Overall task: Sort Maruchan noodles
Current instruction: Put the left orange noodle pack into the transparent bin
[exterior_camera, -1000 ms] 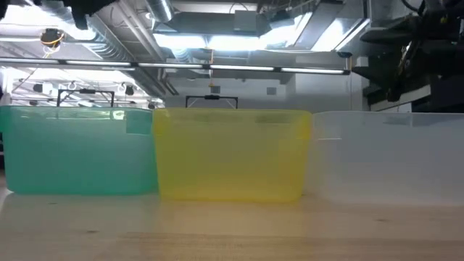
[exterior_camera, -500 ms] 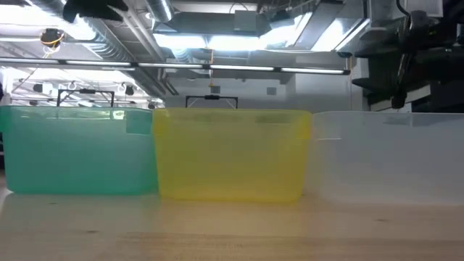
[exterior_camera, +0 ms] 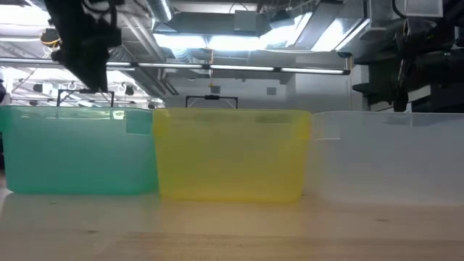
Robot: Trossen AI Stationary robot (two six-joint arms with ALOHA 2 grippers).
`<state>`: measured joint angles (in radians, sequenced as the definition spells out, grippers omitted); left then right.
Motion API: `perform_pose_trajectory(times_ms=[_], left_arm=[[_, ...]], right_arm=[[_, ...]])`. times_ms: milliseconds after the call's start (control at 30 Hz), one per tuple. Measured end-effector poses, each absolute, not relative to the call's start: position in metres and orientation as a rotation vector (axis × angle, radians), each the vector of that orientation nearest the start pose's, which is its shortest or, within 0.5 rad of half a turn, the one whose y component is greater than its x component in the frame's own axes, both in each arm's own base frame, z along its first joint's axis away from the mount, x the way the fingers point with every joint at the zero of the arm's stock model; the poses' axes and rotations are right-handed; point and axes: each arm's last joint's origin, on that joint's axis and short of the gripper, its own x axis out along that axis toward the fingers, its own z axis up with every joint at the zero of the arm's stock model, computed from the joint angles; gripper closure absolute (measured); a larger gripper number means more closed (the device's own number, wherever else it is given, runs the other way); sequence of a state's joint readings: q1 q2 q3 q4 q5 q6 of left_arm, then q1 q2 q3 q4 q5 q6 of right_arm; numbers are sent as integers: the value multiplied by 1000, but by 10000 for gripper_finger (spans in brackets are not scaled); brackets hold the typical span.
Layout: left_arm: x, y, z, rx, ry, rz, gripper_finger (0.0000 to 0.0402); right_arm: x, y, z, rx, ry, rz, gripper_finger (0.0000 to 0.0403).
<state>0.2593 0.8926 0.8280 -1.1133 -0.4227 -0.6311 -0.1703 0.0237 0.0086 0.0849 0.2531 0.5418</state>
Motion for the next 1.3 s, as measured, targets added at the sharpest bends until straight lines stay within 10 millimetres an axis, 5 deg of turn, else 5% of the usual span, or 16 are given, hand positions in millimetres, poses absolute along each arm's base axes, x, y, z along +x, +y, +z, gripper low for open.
perform_pose_trajectory(times_ms=[367, 733, 1300], left_arm=[[123, 68, 218, -505, 1199, 896, 207], [138, 79, 197, -551, 1294, 949, 145], [148, 118, 160, -577, 1455, 963, 134]], right_arm=[[95, -24, 171, 528, -165, -398, 97], [95, -23, 170, 527, -148, -384, 97], [96, -22, 170, 528, -131, -342, 97]])
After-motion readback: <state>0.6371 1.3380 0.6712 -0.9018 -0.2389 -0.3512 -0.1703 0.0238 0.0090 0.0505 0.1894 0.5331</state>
